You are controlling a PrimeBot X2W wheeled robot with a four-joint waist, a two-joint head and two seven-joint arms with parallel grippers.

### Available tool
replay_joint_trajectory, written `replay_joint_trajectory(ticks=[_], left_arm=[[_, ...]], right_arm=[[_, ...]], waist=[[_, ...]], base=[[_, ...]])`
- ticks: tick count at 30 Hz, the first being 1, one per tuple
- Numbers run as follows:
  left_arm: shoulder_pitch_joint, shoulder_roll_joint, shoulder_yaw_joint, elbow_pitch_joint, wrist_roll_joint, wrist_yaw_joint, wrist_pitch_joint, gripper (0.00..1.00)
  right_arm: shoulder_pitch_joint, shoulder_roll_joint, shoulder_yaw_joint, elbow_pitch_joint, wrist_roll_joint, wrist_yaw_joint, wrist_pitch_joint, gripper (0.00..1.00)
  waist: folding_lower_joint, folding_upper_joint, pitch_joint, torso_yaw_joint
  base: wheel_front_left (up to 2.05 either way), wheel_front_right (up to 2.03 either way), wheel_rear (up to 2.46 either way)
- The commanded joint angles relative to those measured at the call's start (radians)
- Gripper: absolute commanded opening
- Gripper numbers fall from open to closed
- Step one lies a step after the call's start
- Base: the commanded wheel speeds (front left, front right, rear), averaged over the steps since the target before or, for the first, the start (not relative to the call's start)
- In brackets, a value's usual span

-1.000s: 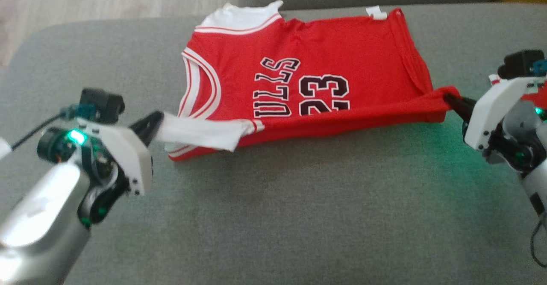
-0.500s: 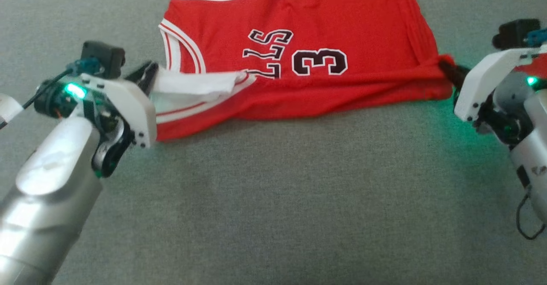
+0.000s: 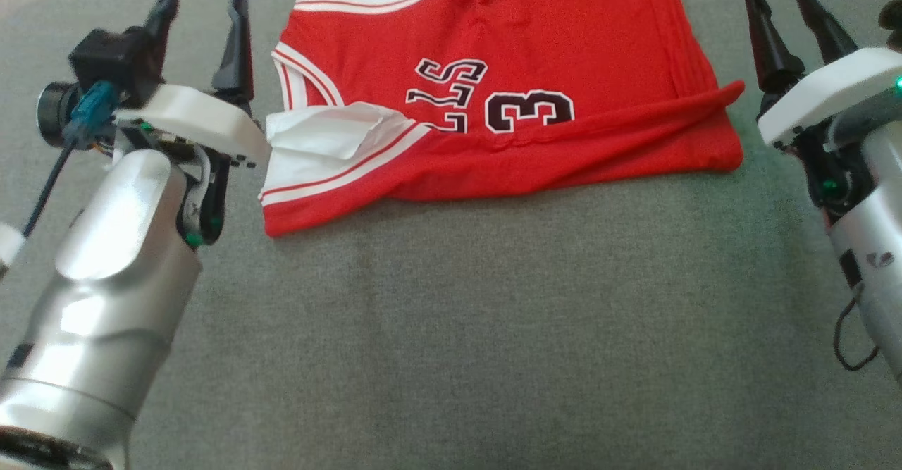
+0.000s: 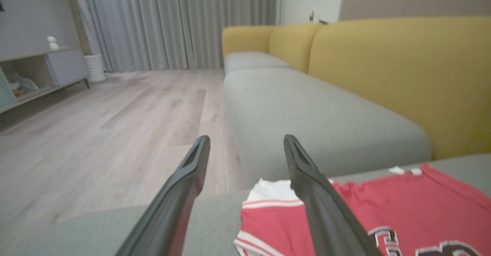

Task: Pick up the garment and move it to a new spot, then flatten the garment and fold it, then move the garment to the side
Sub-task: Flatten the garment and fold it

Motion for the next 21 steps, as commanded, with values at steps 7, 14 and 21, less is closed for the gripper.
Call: replay_joint_trajectory(ticks=[7, 14, 21], left_arm=[[0.120, -0.022, 0.138, -0.171, -0.001, 0.022, -0.094, 1.00], [0.362, -0.087, 0.252, -0.363, 0.117, 0.035, -0.095, 1.00], [0.553, -0.171, 0.335, -0.406, 0.208, 0.016, -0.095, 1.00]], right_arm=[[0.097, 0.060, -0.108, -0.119, -0.079, -0.001, -0.190, 1.00], [0.346, 0.216, -0.359, -0.367, -0.311, -0.001, -0.193, 1.00], [0.577, 0.321, -0.449, -0.494, -0.419, -0.001, -0.193, 1.00]], waist=[[0.0000, 0.0000, -0.085, 0.012], [0.0000, 0.0000, -0.141, 0.010], [0.0000, 0.0000, -0.170, 0.001]], base=[[0.00, 0.00, 0.00], [0.00, 0.00, 0.00], [0.00, 0.00, 0.00]])
